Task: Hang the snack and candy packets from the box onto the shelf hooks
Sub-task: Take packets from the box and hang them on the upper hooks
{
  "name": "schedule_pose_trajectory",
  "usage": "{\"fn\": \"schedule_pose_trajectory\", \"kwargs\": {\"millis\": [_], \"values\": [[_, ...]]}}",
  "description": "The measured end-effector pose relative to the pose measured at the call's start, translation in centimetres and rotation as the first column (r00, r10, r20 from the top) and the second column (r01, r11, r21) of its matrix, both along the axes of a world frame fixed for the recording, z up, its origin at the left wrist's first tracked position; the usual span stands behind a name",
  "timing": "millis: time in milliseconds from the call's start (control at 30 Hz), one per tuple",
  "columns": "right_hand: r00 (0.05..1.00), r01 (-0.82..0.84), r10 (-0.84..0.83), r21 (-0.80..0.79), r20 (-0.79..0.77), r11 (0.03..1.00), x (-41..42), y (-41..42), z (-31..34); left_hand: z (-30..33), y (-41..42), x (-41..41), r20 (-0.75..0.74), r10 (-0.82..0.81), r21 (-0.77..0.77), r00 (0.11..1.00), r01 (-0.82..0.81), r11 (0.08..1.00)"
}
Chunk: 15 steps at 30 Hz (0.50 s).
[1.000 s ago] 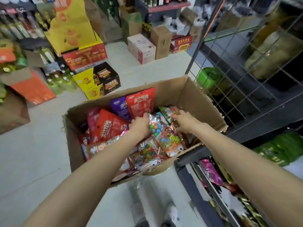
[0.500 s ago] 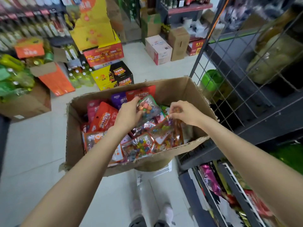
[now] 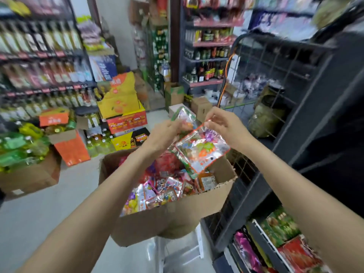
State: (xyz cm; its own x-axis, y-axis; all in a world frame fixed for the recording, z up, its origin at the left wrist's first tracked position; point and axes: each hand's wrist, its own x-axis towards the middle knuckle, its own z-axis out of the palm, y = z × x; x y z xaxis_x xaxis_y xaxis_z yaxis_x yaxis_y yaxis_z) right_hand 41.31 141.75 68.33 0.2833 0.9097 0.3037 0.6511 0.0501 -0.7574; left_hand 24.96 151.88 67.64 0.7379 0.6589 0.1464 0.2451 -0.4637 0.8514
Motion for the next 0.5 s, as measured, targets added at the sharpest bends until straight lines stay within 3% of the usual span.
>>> {"fn": "schedule_pose_trajectory", "kwargs": {"millis": [100, 233, 300, 367, 433, 500], "values": [[0.99, 0.106, -0.113, 0.078, 0.085, 0.991, -2.3, -3.5, 2.9, 2.6, -2.7, 0.0, -0.057, -0.16, 0.304, 0.985, 0.17, 0.937], [0.925, 0.345, -0.367, 0.191, 0.1, 0.919, -4.9, -9.2, 6.3, 5.0, -6.1, 0.7, 0.034, -0.218, 0.42, 0.975, 0.184, 0.889], [0.832, 0.534, -0.554, 0.22, 0.037, 0.817, -5.0, -12.5, 7.1, 6.4, -8.7, 1.1, 0.16, -0.214, 0.384, 0.963, 0.139, 0.913], [0.724, 0.689, -0.685, 0.14, -0.079, 0.711, -5.2, -16.3, 7.7, 8.1, -11.8, 1.5, 0.334, -0.151, 0.227, 0.93, 0.076, 0.971], [0.699, 0.705, -0.686, 0.031, -0.203, 0.709, -6.0, -20.3, 8.5, 9.6, -15.2, 2.3, 0.469, -0.113, 0.041, 0.876, 0.107, 0.993], [0.708, 0.675, -0.635, 0.033, -0.309, 0.737, -7.4, -23.9, 9.9, 10.8, -18.7, 3.2, 0.526, -0.114, -0.073, 0.843, 0.178, 0.981]]}}
